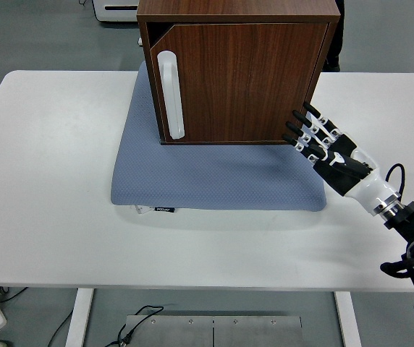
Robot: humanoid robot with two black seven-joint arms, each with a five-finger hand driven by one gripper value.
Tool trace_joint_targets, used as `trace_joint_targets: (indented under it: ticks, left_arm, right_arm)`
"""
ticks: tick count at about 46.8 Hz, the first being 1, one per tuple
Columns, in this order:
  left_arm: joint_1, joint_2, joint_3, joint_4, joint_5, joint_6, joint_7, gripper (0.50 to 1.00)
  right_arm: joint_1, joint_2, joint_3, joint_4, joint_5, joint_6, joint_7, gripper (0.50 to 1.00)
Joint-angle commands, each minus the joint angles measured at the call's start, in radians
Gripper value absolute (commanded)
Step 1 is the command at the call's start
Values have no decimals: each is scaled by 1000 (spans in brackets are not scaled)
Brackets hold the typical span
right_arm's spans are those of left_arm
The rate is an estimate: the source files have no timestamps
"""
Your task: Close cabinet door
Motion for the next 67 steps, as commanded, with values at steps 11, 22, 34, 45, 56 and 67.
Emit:
trace_joint_targets:
  ticks: [11, 22, 34, 45, 56, 67]
  left_arm:
    - [2, 0, 0, 2, 0, -1, 0, 1000]
    - [5, 0, 0, 2, 0, 0, 0, 1000]
    - [8, 0, 0, 2, 0, 0, 0, 1000]
    - [11, 0, 0, 2, 0, 2, 0, 1000]
    - [15, 0, -2, 2, 0, 5, 0, 1000]
    - [20, 0, -2, 2, 0, 6, 0, 1000]
  right_arm:
    - [-53, -9, 132, 11, 4, 0, 0, 1000]
    - [-55, 26, 232, -12, 12, -2, 8, 1000]
    - [-20, 77, 299, -73, 11, -48, 12, 1000]
    - [30, 117, 350, -182, 10, -60, 34, 1000]
    - [69, 138, 364, -267, 12, -60, 40, 1000]
    - [89, 138, 370, -311, 10, -68, 41, 1000]
